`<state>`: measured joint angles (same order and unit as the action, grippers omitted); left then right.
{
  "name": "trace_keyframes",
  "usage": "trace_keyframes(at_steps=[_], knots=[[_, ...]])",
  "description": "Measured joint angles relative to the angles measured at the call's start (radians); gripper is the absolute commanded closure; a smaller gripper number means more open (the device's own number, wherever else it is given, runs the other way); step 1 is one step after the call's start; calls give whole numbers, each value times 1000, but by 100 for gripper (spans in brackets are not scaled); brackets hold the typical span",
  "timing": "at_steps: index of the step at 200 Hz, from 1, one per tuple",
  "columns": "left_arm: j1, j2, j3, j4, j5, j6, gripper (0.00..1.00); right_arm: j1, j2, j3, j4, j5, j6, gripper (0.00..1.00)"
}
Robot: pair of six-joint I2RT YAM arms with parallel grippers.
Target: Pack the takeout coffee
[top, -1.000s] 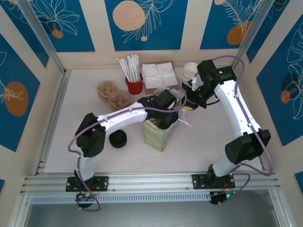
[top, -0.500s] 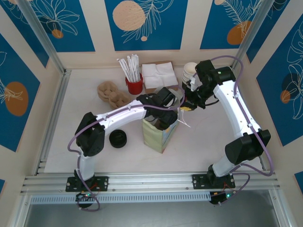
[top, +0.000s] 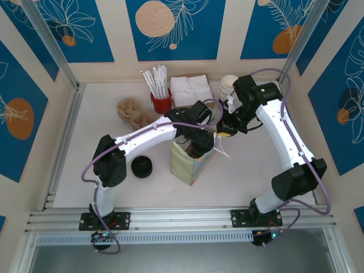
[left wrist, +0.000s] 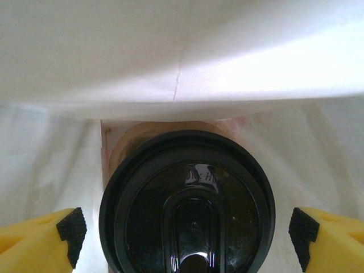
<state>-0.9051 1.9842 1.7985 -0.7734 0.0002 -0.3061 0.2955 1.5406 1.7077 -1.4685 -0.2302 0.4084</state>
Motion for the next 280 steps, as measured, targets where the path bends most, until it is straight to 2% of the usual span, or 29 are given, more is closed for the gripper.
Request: trace_keyframes(at_steps=[52,119,191,240,280], knots=[[0,-23,1,-23,19,-10,13,-2,0,0,-17,32,-19,100],[0,-73,0,-25,32,-18,10,-8,0,2,-37,69,-35,100],[0,-183,0,30,154,-20,12,-10,1,17,-45,85,-35,100],[1,-198,2,31,195,-18,16,-10,8,35,-48,85,-35,100],[30,-198,114,21,207,-35,15,-10,14,41,-47,85,-53,100]])
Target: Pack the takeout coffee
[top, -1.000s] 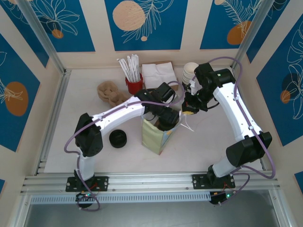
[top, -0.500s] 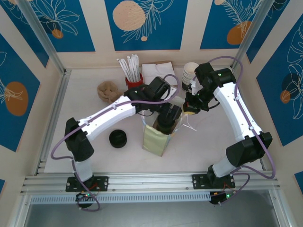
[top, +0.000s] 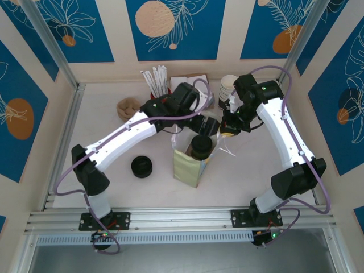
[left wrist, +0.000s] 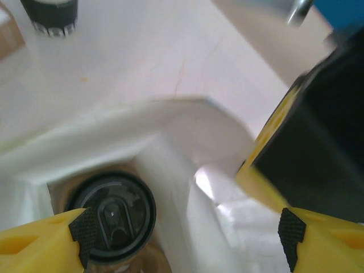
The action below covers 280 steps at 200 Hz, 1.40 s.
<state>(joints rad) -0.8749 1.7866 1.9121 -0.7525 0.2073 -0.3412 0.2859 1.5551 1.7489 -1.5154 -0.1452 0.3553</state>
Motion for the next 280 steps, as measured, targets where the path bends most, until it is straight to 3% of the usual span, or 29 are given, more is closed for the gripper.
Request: trace_keyframes(at_steps=[38,78,140,206,280], knots=[[61,-7,139,3,-11,-34,14,0,0,16,9,-1,-46,100],[126,-67,178,-21,-125,-80,14,0,-10,18,50,-19,-103,100],[200,-155,70,-69,-299,-114,14,3,-60,11,126,-77,-152,100],[243,-161,-32,-79,-344,-129,14,14,-90,-24,185,-121,-166,100],[310,-127,27,-128,-436,-140,14,0,104,85,176,-162,-145,100]])
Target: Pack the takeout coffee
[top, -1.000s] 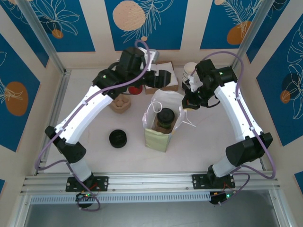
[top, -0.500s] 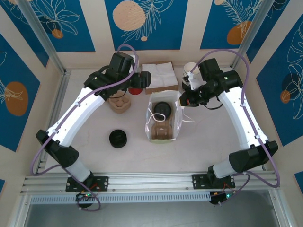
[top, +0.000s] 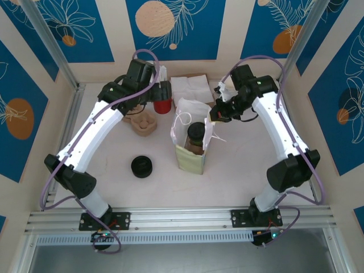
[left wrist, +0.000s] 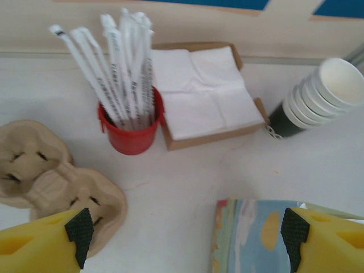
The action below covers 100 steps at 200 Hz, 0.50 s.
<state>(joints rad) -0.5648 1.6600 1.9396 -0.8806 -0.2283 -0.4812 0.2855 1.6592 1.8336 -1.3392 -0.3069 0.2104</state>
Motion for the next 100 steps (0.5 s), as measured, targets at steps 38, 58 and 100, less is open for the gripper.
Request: trace_keyframes(at_steps=[38,58,100], knots=[[35,6,2,-2,-47,-11,14,-7,34,5,8,-42,26,100],[35,6,-6,5,-62,-11,14,-7,34,-2,24,-76,43,100],[44,18,-9,9,-103,-7,13,-6,32,-62,79,-134,79,100]])
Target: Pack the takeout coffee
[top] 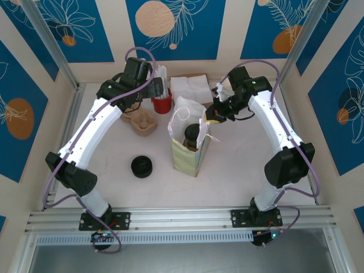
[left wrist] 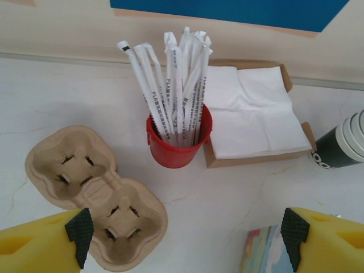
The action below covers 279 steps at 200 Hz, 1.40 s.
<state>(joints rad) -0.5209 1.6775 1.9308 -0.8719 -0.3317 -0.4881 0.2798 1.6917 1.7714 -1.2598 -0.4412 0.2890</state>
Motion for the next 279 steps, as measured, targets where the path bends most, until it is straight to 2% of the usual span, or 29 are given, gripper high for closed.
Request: trace_keyframes(at_steps=[62,82,112,119,130,150,220,251,279], knots=[[21,14,31,19,-48,38,12,35,-9,-33,78,-32,33,100],[21,14,40,18,-48,42,12,38,-9,-33,100,-34,34,97],[21,14,49,18,-48,42,13,38,-8,-33,122,-27,31,82],[21,15,49,17,-47,42,13,38,-8,-33,129,-20,28,77],[21,16,50,15,-46,42,12,38,-8,-32,132,-7,34,63],[21,29,73,-2,-43,43,11,34,-8,-24,131,21,41,53],[21,45,93,-12,-43,80,9,-51,-44,23,135,44,59,39],[21,44,77,16,-42,109,8,-63,-107,16,163,44,60,38],[23,42,-3,93,-43,140,7,-67,-202,-38,226,45,73,38]])
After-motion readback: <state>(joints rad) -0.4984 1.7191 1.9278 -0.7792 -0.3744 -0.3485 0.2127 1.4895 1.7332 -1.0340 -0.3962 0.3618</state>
